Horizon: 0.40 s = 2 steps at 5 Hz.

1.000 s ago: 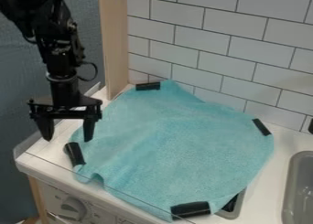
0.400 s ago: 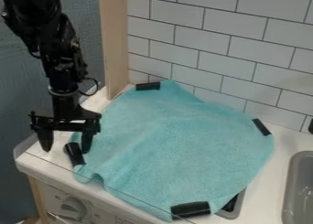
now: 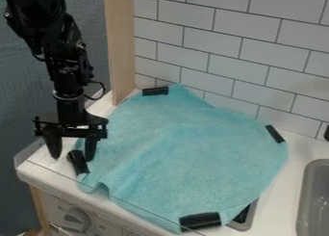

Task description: Fold the cloth from bottom left to top right

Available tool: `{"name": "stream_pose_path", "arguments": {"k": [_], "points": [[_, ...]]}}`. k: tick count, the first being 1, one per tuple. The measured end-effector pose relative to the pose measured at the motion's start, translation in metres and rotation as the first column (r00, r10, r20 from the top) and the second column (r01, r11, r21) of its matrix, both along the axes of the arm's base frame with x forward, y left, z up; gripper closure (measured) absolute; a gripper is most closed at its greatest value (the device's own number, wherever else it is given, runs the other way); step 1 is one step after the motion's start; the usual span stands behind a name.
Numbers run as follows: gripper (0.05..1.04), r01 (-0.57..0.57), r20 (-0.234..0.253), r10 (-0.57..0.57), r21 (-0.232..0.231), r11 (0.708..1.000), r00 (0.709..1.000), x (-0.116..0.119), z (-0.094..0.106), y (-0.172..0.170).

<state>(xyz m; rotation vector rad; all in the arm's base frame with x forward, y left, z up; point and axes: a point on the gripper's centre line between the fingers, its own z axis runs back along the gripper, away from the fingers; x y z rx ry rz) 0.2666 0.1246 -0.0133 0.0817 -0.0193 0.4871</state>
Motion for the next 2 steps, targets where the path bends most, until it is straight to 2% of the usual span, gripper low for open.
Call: {"name": "stream_pose_path", "arguments": {"k": [1, 2], "points": [[0.622, 0.008, 0.011, -0.008, 0.002, 1.000, 1.000, 0.0001, -0.0002, -0.0023], [0.789, -0.004, 0.010, 0.003, 0.007, 1.000, 1.000, -0.0001, -0.0001, -0.0015]]}}
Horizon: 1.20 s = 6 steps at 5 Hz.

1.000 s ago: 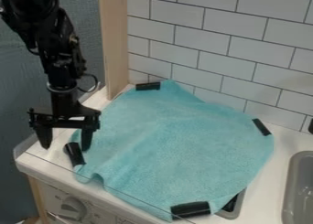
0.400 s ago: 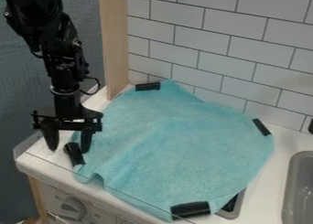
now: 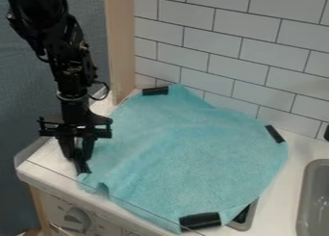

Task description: Fold the cloth from bottom left to top right

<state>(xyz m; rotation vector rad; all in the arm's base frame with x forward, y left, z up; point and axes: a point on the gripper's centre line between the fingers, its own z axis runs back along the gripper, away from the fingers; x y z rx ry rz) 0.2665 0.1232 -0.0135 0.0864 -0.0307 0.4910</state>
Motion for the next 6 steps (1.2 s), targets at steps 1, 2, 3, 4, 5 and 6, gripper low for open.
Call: {"name": "stream_pose_path", "arguments": {"k": [1, 2, 3, 4, 5, 6], "points": [[0.901, -0.014, -0.010, 0.014, -0.007, 1.000, 1.000, -0.001, 0.001, 0.000], [0.988, -0.020, -0.020, 0.020, -0.017, 1.000, 1.000, -0.002, 0.002, 0.001], [1.018, -0.032, -0.044, 0.030, -0.036, 0.999, 0.999, -0.002, 0.006, 0.000], [1.024, -0.045, -0.050, 0.042, -0.056, 0.997, 0.998, 0.007, 0.017, 0.000], [1.025, -0.049, -0.031, 0.046, -0.082, 0.995, 0.998, 0.019, 0.037, -0.006], [1.025, -0.052, -0.019, 0.051, -0.118, 0.992, 0.999, 0.029, 0.050, -0.017]]}}
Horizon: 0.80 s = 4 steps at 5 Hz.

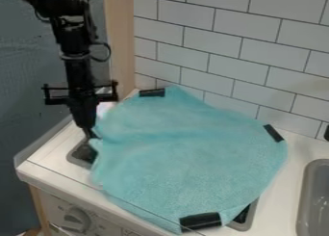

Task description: Fold the cloth from bottom left to top right

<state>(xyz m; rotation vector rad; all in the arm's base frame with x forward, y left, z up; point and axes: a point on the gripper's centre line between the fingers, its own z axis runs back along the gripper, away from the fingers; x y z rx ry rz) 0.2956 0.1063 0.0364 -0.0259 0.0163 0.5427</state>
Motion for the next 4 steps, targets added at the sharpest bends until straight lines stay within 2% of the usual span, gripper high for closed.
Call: {"name": "stream_pose_path", "arguments": {"k": [2, 3, 4], "points": [[1.026, 0.070, 0.050, -0.067, -0.051, 0.996, 0.997, 0.029, 0.027, -0.063], [1.028, 0.091, 0.080, -0.087, -0.047, 0.995, 0.993, 0.041, 0.035, -0.090], [1.029, 0.107, 0.086, -0.104, -0.032, 0.994, 0.991, 0.055, 0.028, -0.115]]}}
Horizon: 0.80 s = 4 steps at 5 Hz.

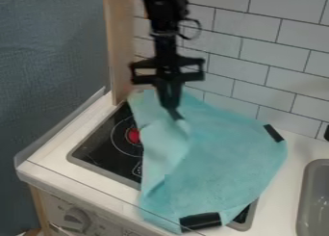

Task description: Fold the cloth from bottom left to top right

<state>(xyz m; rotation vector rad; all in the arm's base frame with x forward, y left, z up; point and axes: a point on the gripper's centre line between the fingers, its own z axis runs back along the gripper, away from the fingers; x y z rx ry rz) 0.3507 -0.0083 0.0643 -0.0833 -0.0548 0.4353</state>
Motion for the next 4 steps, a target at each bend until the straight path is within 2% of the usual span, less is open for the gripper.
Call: {"name": "stream_pose_path", "arguments": {"k": [3, 4], "points": [[1.028, 0.052, -0.014, -0.051, 0.065, 0.997, 0.999, 0.018, -0.049, -0.038], [1.012, 0.053, -0.012, -0.052, 0.049, 0.997, 0.999, 0.024, -0.061, -0.042]]}}
